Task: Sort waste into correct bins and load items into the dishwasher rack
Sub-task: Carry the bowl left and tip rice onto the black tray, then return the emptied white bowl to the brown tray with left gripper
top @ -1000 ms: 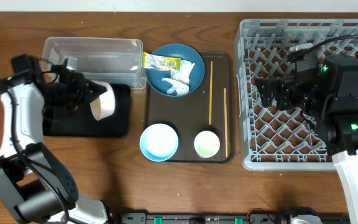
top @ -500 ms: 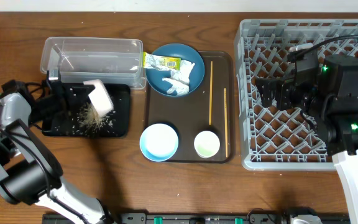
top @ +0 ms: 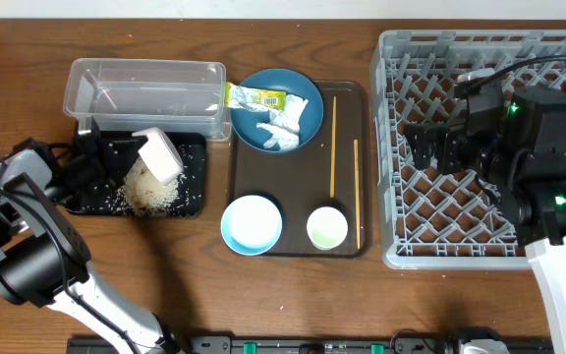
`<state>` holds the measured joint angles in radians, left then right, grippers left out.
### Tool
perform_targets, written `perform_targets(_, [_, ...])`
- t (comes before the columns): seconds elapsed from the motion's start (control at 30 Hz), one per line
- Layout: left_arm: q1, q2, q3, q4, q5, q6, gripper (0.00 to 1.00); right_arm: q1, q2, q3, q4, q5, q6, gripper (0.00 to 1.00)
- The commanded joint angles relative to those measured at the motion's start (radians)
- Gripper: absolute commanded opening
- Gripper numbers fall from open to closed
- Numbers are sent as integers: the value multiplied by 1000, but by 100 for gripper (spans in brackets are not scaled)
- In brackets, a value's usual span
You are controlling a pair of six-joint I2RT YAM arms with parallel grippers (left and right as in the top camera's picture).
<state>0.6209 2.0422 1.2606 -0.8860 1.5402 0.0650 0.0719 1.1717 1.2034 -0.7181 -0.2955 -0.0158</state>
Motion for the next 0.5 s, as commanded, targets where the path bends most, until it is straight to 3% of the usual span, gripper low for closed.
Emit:
perform_targets(0.0, [6, 6, -4, -3, 33, -42, 6, 5, 5, 24, -1, 3, -16, 99])
perform_targets(0.47, [6, 5, -4, -21, 32, -109, 6, 5, 7, 24, 0, 4, -16, 99])
